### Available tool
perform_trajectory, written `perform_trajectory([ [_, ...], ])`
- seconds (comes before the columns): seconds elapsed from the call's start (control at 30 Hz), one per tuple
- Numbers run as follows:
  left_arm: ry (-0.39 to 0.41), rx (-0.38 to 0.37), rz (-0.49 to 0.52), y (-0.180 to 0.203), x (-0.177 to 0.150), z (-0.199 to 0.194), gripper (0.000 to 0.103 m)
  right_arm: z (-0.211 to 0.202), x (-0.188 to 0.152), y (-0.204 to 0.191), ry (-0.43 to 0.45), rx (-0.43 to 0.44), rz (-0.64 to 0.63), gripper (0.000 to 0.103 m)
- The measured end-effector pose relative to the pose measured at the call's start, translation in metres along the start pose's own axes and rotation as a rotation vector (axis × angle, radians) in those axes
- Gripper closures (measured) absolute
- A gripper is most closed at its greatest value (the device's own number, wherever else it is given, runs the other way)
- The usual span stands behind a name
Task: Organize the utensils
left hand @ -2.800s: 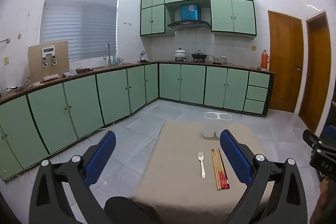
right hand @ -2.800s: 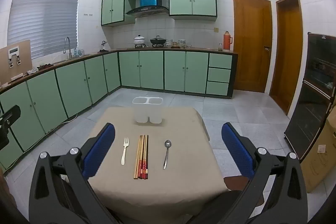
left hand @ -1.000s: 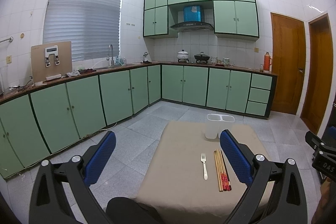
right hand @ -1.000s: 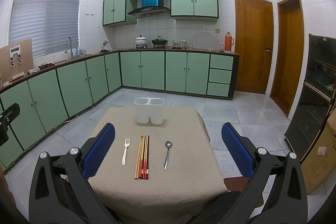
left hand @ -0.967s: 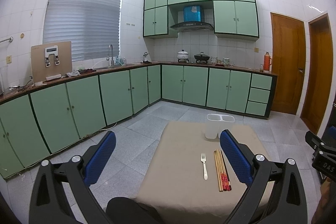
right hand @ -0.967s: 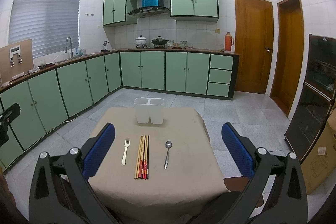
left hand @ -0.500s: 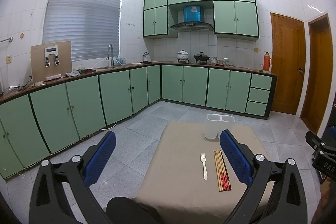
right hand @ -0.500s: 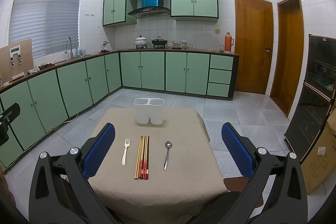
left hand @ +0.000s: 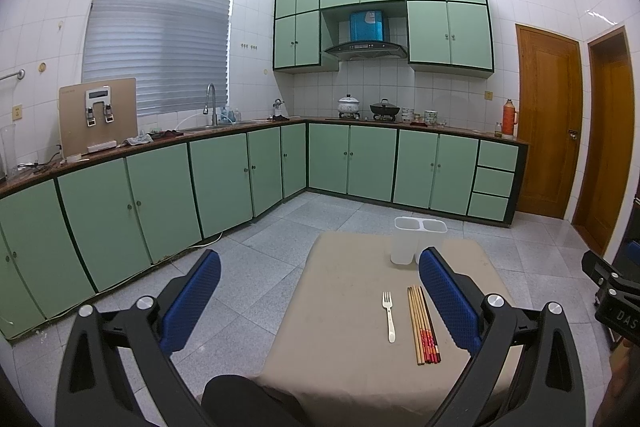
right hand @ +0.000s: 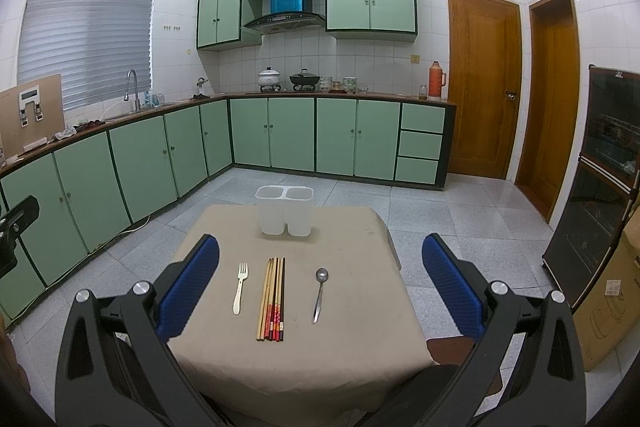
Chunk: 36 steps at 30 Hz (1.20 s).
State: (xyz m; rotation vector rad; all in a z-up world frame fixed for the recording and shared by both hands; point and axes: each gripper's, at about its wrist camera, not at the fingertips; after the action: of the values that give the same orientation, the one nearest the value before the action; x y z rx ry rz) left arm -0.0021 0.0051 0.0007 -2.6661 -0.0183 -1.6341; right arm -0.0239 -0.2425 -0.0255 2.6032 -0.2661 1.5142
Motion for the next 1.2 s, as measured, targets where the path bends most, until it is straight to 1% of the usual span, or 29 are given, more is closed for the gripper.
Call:
perform_trajectory([
  [0.33, -0.010, -0.003, -0.002, 0.006, -0.001, 0.002, 0.006, 0.001, -0.002, -0.002, -0.007, 0.005, -0.003, 0.005],
  [0.4, -0.020, -0.014, -0.003, 0.004, -0.001, 0.003, 0.006, 0.002, -0.003, -0.003, -0.010, 0.006, -0.006, 0.005],
  [0.5, -0.047, -0.006, -0.004, 0.004, -0.002, 0.008, 0.006, 0.006, -0.004, -0.003, -0.016, 0.008, -0.004, 0.005],
  [0.57, -0.090, -0.011, -0.001, 0.003, -0.004, 0.019, 0.006, 0.014, -0.004, -0.001, -0.029, 0.013, 0.000, 0.005],
  [0.63, -0.158, -0.016, 0.000, 0.005, -0.009, 0.038, 0.006, 0.029, -0.005, 0.002, -0.059, 0.019, 0.005, 0.005],
  [0.67, -0.198, -0.034, 0.001, 0.006, -0.015, 0.052, 0.006, 0.038, -0.007, 0.003, -0.081, 0.026, 0.005, 0.005],
  [0.73, -0.254, -0.071, 0.011, 0.007, -0.027, 0.073, 0.006, 0.061, -0.014, 0.005, -0.136, 0.027, 0.006, 0.005],
  [0.8, -0.287, -0.104, 0.000, 0.007, -0.040, 0.092, 0.006, 0.085, -0.023, 0.007, -0.185, 0.024, 0.015, 0.005],
  [0.87, -0.341, -0.159, -0.010, 0.010, -0.050, 0.114, 0.006, 0.116, -0.033, 0.010, -0.248, 0.035, 0.021, 0.005],
  [0.9, -0.389, -0.184, -0.006, 0.015, -0.058, 0.132, 0.006, 0.128, -0.037, 0.010, -0.271, 0.039, 0.016, 0.005],
  [0.93, -0.414, -0.196, -0.003, 0.018, -0.063, 0.142, 0.006, 0.146, -0.044, 0.009, -0.308, 0.036, 0.005, 0.006],
  [0.97, -0.445, -0.216, -0.002, 0.022, -0.068, 0.155, 0.006, 0.164, -0.050, 0.008, -0.344, 0.034, -0.007, 0.012],
  [1.0, -0.486, -0.214, 0.000, 0.027, -0.074, 0.171, 0.006, 0.177, -0.055, 0.008, -0.366, 0.040, -0.011, 0.028],
  [1.03, -0.511, -0.199, 0.001, 0.030, -0.079, 0.184, 0.006, 0.195, -0.061, 0.008, -0.402, 0.051, -0.011, 0.035],
  [1.07, -0.523, -0.196, 0.005, 0.034, -0.083, 0.196, 0.006, 0.211, -0.067, 0.008, -0.442, 0.066, -0.006, 0.046],
  [1.1, -0.540, -0.201, 0.010, 0.039, -0.088, 0.211, 0.006, 0.228, -0.073, 0.008, -0.481, 0.092, 0.009, 0.050],
  [1.17, -0.554, -0.201, 0.015, 0.046, -0.092, 0.234, 0.006, 0.253, -0.083, 0.009, -0.515, 0.104, 0.030, 0.050],
  [1.2, -0.552, -0.202, 0.039, 0.053, -0.094, 0.247, 0.006, 0.262, -0.087, 0.007, -0.525, 0.100, 0.025, 0.050],
])
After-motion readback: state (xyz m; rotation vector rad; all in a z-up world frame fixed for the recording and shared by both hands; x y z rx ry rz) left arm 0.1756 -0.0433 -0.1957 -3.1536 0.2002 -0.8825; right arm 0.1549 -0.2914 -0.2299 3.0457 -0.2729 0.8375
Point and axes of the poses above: each gripper's, at about its wrist camera, not at the fingertips, and z roughly the way its jaws point, y to its right, x to its top, and after that the axes turned 9 degrees about -y, right-handed
